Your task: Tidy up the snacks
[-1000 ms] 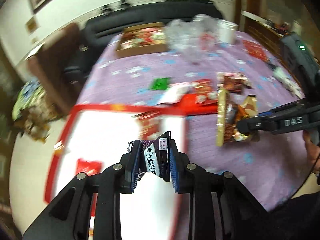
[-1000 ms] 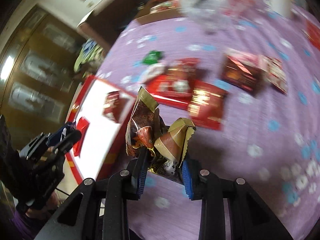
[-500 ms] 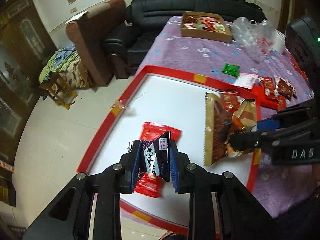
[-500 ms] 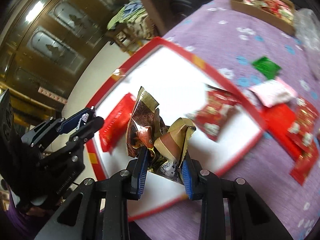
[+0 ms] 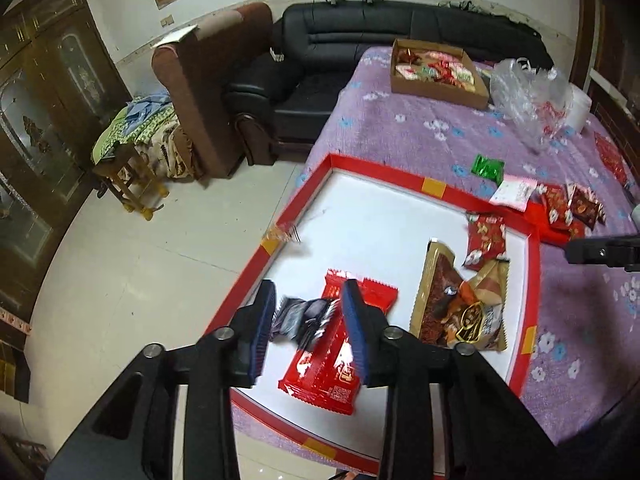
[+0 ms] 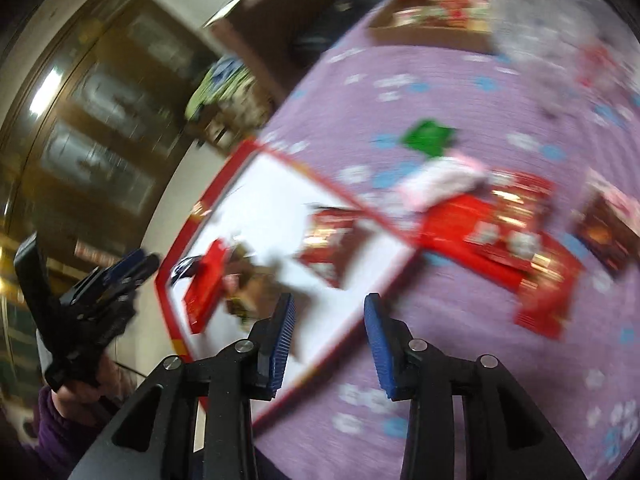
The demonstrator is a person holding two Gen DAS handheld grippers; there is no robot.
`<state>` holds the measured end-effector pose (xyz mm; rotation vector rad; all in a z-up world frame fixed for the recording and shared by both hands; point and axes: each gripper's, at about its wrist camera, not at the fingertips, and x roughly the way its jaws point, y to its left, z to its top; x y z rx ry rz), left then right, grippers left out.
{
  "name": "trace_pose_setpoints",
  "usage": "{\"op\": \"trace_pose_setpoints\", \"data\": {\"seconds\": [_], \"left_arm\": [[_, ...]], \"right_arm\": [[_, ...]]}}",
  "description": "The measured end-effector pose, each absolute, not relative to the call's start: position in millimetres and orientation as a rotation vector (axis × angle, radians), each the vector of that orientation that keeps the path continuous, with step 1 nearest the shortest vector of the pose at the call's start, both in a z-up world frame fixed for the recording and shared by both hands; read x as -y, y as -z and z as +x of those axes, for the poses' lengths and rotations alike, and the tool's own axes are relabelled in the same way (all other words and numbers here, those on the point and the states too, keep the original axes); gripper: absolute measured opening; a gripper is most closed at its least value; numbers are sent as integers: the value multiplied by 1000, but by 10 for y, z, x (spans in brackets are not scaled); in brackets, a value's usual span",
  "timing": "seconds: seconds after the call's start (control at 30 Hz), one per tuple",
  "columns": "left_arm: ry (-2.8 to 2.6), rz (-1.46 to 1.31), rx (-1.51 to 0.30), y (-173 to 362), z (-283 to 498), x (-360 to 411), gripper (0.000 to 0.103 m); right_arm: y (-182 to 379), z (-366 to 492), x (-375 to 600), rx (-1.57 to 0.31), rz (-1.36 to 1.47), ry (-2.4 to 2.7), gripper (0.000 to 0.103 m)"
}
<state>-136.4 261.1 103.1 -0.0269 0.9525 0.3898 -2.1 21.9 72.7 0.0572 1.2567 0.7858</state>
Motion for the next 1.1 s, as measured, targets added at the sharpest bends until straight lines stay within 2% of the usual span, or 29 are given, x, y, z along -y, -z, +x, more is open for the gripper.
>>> {"op": "trace_pose_setpoints", "data": {"seconds": [0.07,0.23,0.3,0.37,0.63,1.1], "left_arm": [[-392,-29,-929,-1111,-1360,-2611,48],[-321,-29,-900,-1261,-1196,-2390,54],[-298,17,-892,-1285,-1085,-2215,66],[-265,18,-894,-1302,-993,-2082,70],[-89,39,-951,-1219,-650,-1451,70],[71,170,-1015,-965,118,-535,69]], "right_arm": [[-682,32,110,-1258,108,-724,38],[-542,97,731,-1264,207,-597,38],[-516,116,939,-1264,231,-558,38],[-510,107,1159,-1254,247,-521,38],[-459,37,1818,-1244,337,-412,39],[-447,166,2276,-1227,324,-288,39]]}}
